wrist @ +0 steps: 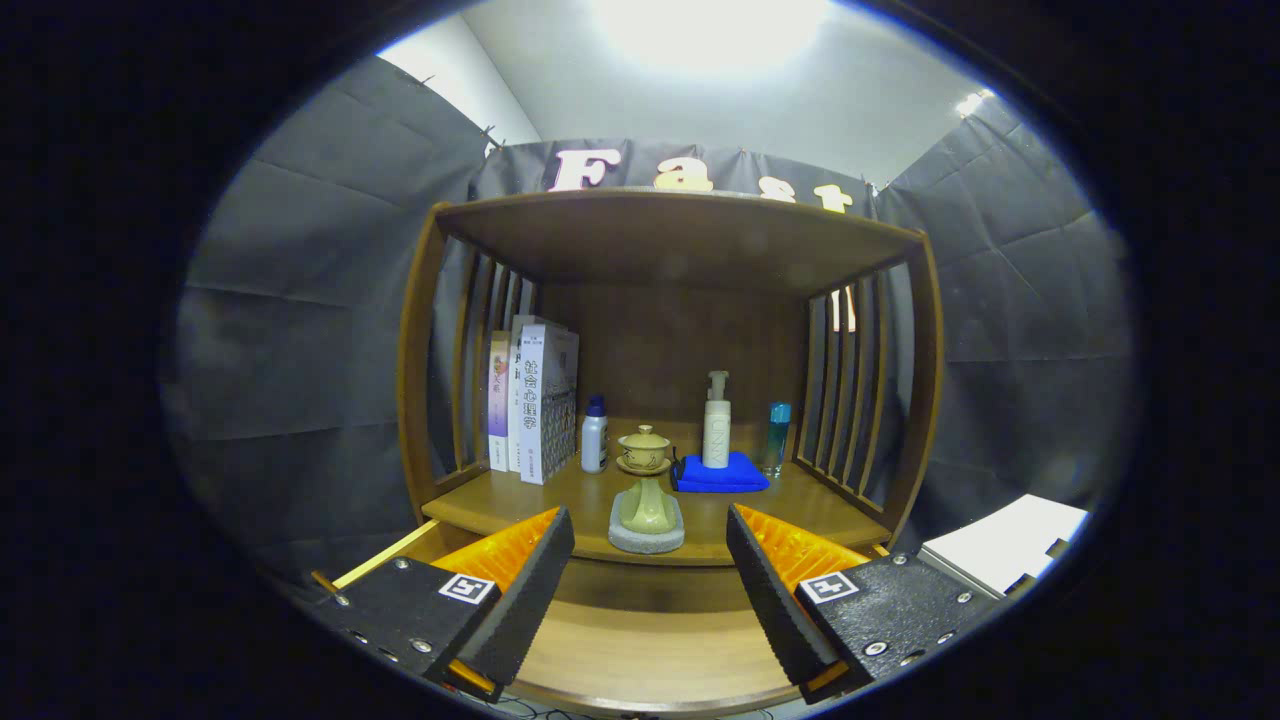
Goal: Pull open the drawer, take out the items inside it, and place them on the countertop above the cabinet.
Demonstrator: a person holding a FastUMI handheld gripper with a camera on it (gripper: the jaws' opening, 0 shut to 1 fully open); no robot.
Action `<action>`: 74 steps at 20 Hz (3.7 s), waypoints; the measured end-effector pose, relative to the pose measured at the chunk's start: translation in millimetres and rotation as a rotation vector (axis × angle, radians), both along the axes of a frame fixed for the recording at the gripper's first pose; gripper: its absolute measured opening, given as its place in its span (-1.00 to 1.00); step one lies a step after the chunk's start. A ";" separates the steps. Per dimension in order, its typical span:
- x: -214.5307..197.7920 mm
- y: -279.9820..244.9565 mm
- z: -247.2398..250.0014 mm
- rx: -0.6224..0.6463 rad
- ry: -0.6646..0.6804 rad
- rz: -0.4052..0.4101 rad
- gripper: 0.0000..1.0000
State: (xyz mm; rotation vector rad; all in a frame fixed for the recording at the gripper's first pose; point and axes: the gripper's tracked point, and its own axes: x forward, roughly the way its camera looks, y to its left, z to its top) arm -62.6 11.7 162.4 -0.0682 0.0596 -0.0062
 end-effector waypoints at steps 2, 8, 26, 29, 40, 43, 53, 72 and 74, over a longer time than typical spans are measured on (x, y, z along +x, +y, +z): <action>-20.7 1.1 -6.1 0.019 -0.024 -0.005 0.90; -63.7 5.0 -35.1 0.054 -0.067 -0.010 0.89; -91.9 4.4 -168.2 0.026 0.069 -0.015 0.90; -87.8 2.1 -185.3 0.014 0.098 -0.023 0.90; -77.0 2.6 -186.7 0.038 0.091 -0.027 0.92; -68.1 2.4 -186.8 0.033 0.091 -0.030 0.91; -17.2 6.5 -165.6 0.023 0.043 -0.029 0.91; 64.8 -0.2 -174.2 0.003 0.076 -0.021 0.90; 71.7 -0.9 -175.2 -0.010 0.079 -0.021 0.90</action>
